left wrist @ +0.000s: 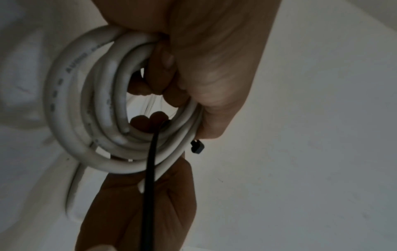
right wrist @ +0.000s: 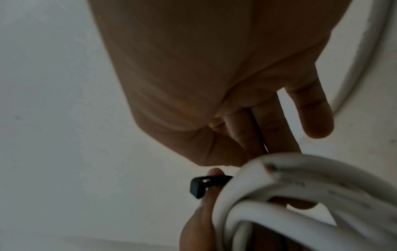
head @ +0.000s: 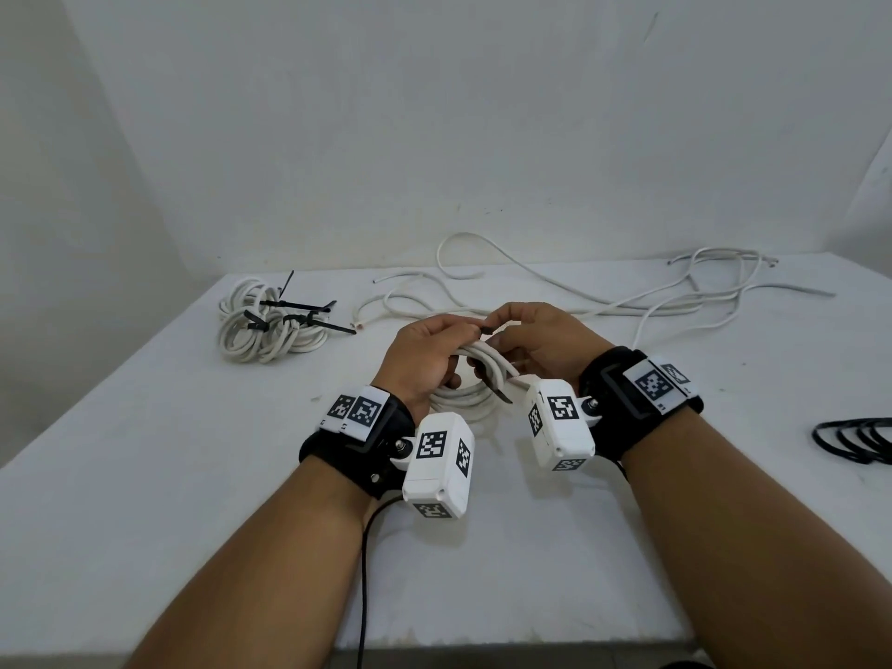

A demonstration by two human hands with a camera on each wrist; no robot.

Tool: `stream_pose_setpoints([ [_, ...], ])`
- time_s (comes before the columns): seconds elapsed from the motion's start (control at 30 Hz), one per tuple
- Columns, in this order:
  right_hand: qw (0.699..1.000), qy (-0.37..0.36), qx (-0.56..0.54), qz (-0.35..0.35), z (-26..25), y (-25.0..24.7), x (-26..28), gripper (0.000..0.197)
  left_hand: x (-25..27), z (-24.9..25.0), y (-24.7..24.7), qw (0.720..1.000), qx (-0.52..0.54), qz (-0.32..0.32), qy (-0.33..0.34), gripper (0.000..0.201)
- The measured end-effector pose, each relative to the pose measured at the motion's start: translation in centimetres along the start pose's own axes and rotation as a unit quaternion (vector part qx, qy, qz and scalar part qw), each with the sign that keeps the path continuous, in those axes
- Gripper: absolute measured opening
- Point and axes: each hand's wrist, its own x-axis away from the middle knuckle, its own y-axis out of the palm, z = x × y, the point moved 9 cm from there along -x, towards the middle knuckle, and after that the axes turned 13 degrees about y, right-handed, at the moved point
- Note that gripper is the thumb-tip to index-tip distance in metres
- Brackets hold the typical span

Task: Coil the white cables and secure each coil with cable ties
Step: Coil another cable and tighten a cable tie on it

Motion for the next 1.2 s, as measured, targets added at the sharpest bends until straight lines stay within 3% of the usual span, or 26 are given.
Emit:
stream_pose_setpoints([
  [0.1, 1.0, -0.01, -0.008, -0.028, -0.1, 0.4, 0.0, 0.022, 0.0, 0.4, 0.0, 1.0, -0.002, -0.008, 0.005, 0.012],
  [0.27, 0.991, -0.039, 0.007, -0.13, -0.3, 2.1, 0.4, 0.039, -0.3, 1.0, -0.8, 1.0, 0.008, 0.001, 0.008, 0.014],
  [0.37, 0.982, -0.054, 0.016, -0.182, -0.5, 3.0, 0.7, 0.052, -0.4, 1.0, -1.5, 0.999, 0.039, 0.031, 0.003, 0.015],
  [0.47, 0.976, -0.08, 0.022, -0.199, -0.9, 3.4, 1.2, 0.051, -0.4, 0.7, -1.9, 0.995, 0.066, 0.07, 0.001, 0.012],
  [0.63, 0.973, -0.171, 0.131, -0.084, -2.6, 3.2, 1.9, 0.027, -0.4, 0.4, -2.6, 0.988, 0.079, 0.133, 0.009, 0.009],
  [0.77, 0.95, -0.179, 0.253, -0.03, -2.7, 3.0, 2.0, 0.039, -0.2, 0.4, -3.6, 0.981, 0.083, 0.175, 0.012, 0.015],
  [0.87, 0.934, -0.192, 0.301, -0.021, -2.7, 4.0, 2.1, 0.033, 0.1, 0.7, -3.4, 0.98, 0.089, 0.179, 0.01, 0.007],
  [0.97, 0.939, -0.217, 0.266, 0.036, -3.5, 3.3, 2.0, 0.023, 0.2, 0.5, -3.2, 0.98, 0.074, 0.182, 0.018, 0.008],
  [1.1, 0.953, -0.26, 0.107, 0.109, -4.7, 0.3, 2.1, 0.009, 0.2, 0.5, -2.9, 0.983, 0.033, 0.177, 0.022, 0.015],
  [1.2, 0.961, -0.237, 0.065, 0.131, -4.5, -0.4, 2.1, 0.015, 0.2, 0.5, -2.6, 0.984, 0.028, 0.177, 0.021, 0.016],
])
